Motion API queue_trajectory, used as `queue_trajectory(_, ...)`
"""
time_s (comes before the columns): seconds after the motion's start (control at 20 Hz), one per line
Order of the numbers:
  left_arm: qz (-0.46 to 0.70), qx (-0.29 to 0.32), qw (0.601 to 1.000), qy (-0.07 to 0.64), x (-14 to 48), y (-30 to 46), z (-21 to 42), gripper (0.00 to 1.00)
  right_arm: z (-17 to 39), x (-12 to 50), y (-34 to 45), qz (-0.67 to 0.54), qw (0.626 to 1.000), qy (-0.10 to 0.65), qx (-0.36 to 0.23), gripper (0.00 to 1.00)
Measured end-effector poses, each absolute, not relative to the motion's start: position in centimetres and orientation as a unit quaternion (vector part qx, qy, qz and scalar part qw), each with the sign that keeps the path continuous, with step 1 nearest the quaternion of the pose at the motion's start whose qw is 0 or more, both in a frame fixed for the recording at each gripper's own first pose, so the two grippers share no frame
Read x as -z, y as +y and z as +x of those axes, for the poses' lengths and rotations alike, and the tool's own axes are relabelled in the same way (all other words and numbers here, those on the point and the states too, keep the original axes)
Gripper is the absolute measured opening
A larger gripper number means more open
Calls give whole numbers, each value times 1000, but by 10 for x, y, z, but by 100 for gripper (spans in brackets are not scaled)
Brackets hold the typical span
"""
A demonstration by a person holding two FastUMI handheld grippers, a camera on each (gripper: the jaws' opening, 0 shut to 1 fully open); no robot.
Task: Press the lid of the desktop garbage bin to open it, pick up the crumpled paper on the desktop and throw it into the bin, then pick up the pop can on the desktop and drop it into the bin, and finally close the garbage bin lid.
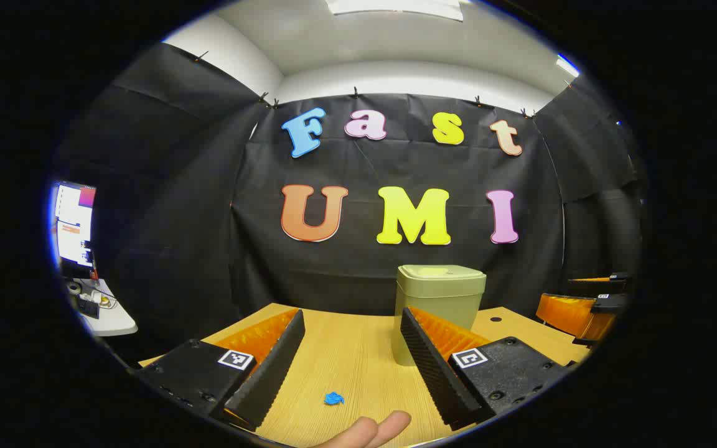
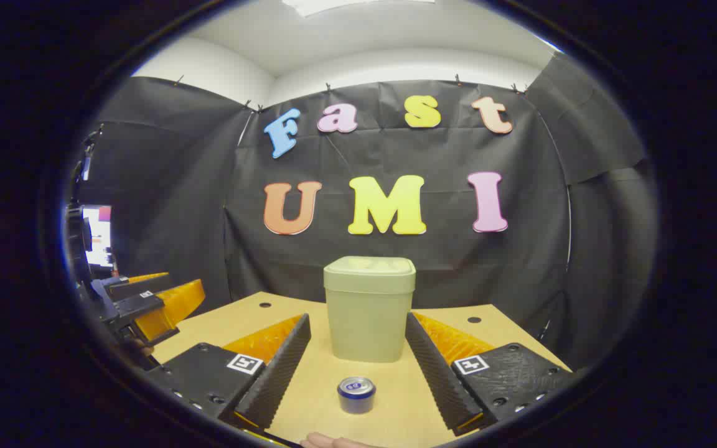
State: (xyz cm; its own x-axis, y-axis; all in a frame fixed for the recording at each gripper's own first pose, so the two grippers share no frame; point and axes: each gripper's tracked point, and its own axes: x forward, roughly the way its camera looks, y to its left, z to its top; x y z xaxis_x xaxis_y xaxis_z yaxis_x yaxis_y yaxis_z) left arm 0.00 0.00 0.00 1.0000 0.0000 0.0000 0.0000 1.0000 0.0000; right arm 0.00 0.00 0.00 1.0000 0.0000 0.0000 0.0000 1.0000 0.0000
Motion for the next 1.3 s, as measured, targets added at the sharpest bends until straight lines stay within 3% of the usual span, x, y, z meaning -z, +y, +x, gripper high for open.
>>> queue_trajectory(0.6, -8, 7, 1000, 22, 17, -5, 10, 100, 9, 5, -18, 31, 999, 17, 39, 94)
queue_trajectory(1.2, 11, 20, 1000, 17, 20, -26, 10, 99, 8, 24, -25, 33, 998, 38, 33, 99)
queue_trajectory(1.3, 10, 30, 999, 22, 24, -32, 13, 100, 9, 26, -26, 31, 998, 39, 34, 95)
